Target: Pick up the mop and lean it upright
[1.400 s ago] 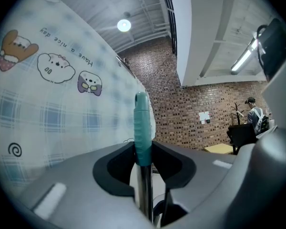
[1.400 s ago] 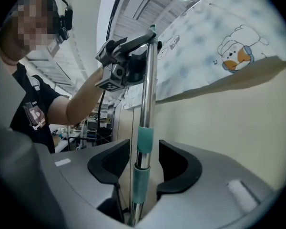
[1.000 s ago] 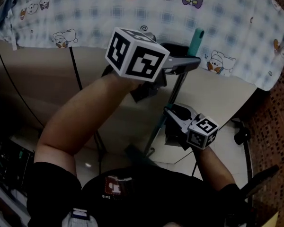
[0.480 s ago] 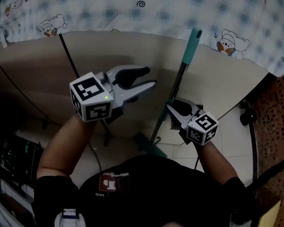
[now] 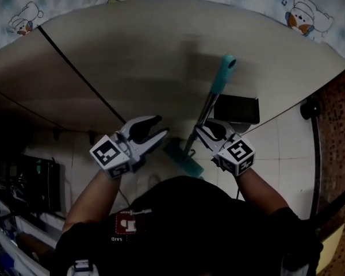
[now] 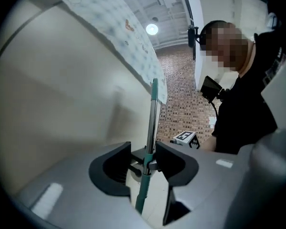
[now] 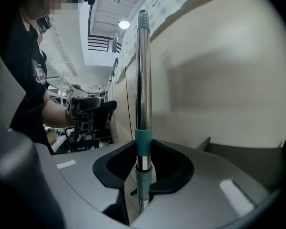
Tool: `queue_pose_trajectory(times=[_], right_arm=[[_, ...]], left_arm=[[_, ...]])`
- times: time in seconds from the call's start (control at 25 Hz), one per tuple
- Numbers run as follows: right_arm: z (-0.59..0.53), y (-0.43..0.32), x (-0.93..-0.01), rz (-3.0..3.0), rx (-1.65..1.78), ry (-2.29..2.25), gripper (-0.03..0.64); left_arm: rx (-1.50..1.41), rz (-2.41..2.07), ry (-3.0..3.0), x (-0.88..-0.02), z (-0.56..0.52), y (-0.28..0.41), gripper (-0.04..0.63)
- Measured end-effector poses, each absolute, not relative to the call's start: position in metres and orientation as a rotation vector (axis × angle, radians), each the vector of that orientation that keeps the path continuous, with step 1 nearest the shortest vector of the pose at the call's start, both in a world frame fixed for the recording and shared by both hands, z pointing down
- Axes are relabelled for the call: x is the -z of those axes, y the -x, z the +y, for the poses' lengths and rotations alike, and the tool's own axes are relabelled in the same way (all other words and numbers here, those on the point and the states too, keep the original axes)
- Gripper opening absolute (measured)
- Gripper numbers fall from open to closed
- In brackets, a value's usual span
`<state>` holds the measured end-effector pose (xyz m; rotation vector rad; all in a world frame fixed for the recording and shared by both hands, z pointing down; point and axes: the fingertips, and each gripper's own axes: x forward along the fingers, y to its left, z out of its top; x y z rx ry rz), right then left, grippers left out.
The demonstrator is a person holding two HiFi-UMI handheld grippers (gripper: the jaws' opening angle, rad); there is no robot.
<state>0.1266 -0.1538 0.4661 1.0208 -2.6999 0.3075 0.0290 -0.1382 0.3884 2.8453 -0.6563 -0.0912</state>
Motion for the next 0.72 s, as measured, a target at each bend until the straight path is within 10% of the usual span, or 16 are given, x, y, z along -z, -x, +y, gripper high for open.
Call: queue_pose_trajectory(times=[0.72], right_arm=[[-0.15,-0.098,-0.68,-2.526,-0.523,-0.903,0.112]], left_arm=[[-0.016,-0.653,-2.608,-0.533,-0.107,-0.005,0.163]])
